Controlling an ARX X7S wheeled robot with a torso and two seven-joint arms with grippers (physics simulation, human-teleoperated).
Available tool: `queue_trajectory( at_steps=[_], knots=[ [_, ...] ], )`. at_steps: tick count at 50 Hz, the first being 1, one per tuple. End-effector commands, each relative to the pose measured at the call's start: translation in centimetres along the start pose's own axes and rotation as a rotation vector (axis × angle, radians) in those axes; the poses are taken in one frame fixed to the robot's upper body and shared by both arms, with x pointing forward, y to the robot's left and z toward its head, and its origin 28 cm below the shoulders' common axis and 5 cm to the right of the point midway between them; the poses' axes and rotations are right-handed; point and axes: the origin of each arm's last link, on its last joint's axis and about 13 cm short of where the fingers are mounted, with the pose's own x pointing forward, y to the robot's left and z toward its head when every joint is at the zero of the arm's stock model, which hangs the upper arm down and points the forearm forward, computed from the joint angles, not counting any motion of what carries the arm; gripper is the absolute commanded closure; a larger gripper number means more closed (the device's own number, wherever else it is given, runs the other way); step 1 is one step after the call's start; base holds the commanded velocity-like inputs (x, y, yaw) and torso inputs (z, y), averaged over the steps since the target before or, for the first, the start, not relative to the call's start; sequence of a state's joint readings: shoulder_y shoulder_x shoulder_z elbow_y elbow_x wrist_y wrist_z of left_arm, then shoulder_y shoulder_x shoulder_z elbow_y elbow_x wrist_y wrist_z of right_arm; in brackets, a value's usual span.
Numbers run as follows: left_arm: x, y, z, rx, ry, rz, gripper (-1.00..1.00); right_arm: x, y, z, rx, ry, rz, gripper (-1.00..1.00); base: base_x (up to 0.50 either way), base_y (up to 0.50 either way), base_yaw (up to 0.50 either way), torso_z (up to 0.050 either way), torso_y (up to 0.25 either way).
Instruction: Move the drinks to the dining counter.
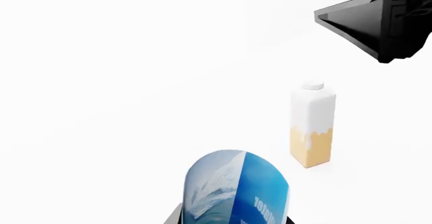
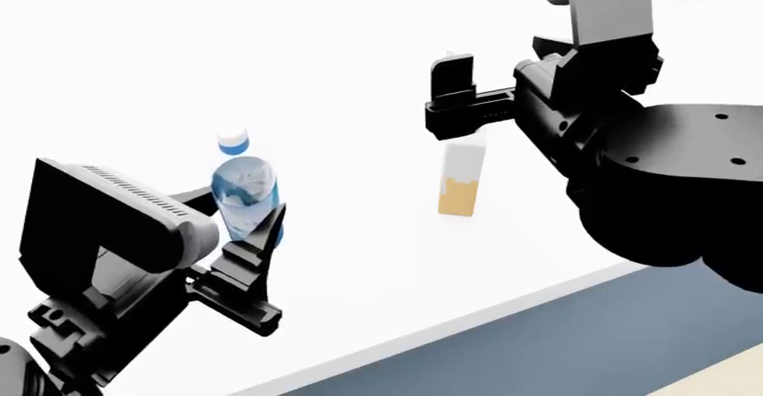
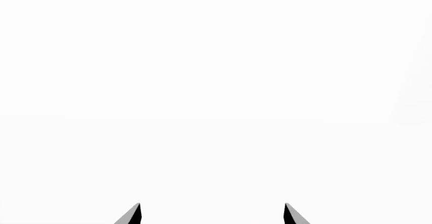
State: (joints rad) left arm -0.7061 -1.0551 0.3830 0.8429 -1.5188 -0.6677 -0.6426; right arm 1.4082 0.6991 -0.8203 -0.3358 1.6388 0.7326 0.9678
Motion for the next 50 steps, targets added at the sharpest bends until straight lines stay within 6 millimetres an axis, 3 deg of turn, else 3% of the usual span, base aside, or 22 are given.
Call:
queue_trajectory(
  at_steps=[1, 33, 34, 50],
  knots=[
    [0.3, 0.2, 0.1, 0.009, 0.008, 0.035, 1.00, 0.0, 0.0, -0.1, 0.002, 0.001, 0.001, -1.00, 0.00, 0.00, 0.00, 0.010, 0.000],
    [0.6, 0.2, -0.8, 0.000, 0.035, 0.024, 1.00, 0.0, -0.1, 0.0, 0.002, 0.000, -0.002, -1.00, 0.00, 0.00, 0.00, 0.000, 0.001],
    [0.6, 0.2, -0.8, 0.005, 0.035, 0.025, -1.00, 0.0, -0.1, 0.0, 0.002, 0.001, -0.001, -1.00, 0.00, 0.00, 0.00, 0.000, 0.000],
    [0.6, 0.2, -0.9, 0.004, 0.036, 0.030, -1.00, -0.1, -0.1, -0.1, 0.005, 0.001, -0.002, -1.00, 0.00, 0.00, 0.00, 0.000, 0.000]
  ],
)
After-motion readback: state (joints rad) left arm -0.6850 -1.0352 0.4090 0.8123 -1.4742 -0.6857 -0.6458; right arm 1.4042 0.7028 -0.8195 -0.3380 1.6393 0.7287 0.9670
